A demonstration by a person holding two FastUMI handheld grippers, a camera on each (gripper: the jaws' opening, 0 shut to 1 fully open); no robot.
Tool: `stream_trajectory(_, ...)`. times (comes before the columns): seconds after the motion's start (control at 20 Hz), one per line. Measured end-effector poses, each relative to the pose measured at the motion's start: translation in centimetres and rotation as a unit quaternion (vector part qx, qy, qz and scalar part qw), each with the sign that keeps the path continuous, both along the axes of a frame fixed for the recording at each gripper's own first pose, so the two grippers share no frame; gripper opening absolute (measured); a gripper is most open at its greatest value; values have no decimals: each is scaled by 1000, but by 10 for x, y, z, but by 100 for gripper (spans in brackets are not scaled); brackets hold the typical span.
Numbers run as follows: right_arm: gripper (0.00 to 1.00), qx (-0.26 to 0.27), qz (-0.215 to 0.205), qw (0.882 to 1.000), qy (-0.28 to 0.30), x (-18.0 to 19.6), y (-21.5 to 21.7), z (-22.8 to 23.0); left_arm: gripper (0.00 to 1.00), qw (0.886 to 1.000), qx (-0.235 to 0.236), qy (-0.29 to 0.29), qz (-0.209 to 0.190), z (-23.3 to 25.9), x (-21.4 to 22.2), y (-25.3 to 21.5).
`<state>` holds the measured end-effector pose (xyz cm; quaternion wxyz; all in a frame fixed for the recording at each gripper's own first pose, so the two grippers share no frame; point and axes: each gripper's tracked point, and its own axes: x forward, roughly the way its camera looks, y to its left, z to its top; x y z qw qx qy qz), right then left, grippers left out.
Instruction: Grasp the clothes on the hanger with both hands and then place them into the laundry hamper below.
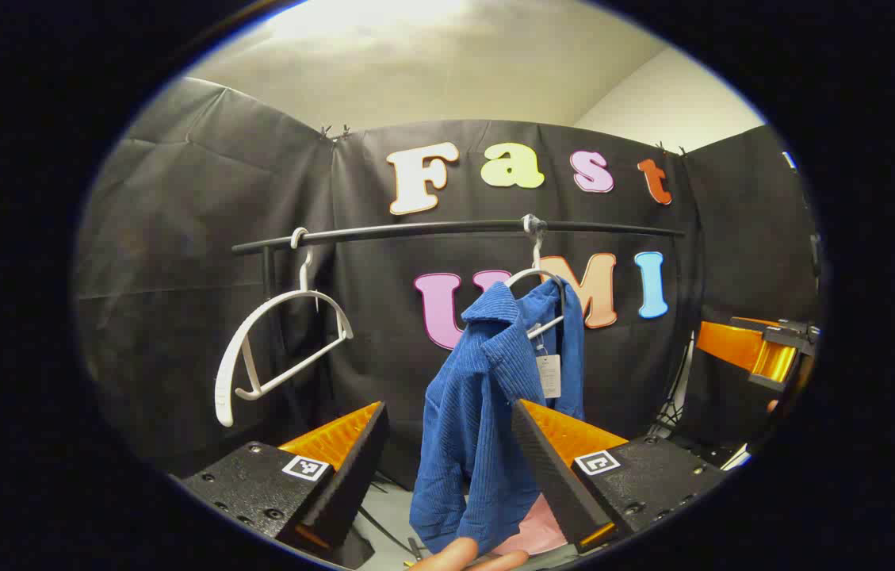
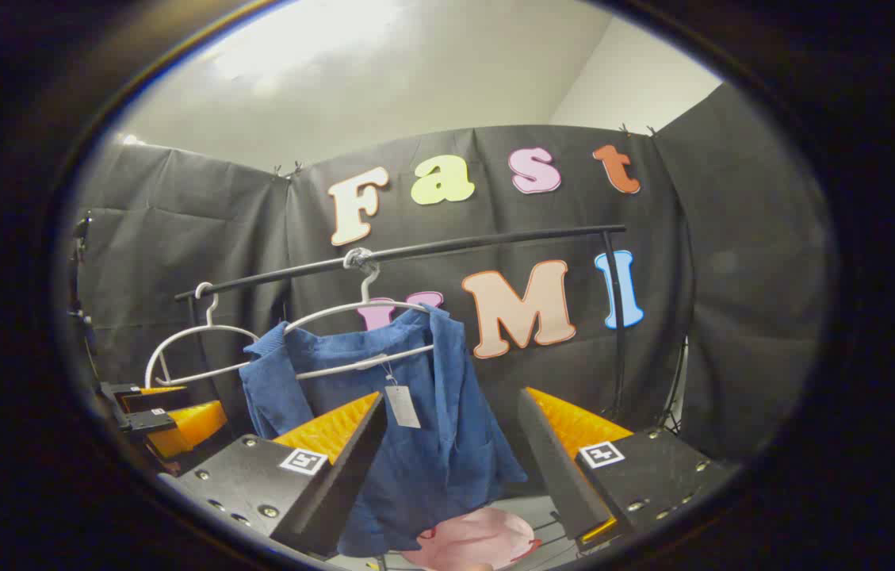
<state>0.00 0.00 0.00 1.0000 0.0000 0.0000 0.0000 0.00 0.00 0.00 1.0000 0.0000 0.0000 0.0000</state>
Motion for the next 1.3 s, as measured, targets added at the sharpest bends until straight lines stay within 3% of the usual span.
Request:
stream_trajectory(0.4,100,-69,-2,998,-4,26,-34,0,100,1000,-6,7,8,0,8,-16)
stream_trajectory(0.6,100,-60,18,998,-10,36,-25,1,97,1000,2,6,17,0,15,-25)
stream_trajectory(0.9,100,-40,47,997,34,51,-13,-26,100,999,6,17,26,-8,26,-41)
stream_trajectory(1.0,100,-30,46,997,47,59,-15,-31,96,999,9,14,34,-7,29,-43)
stream_trajectory(1.05,100,-31,49,997,48,64,-15,-30,100,999,9,11,37,-5,32,-44)
stream_trajectory(1.25,95,-51,57,996,49,89,-20,-33,97,998,8,8,62,-2,42,-36)
stream_trajectory(1.3,100,-54,60,996,49,97,-20,-34,97,998,7,8,69,-1,46,-35)
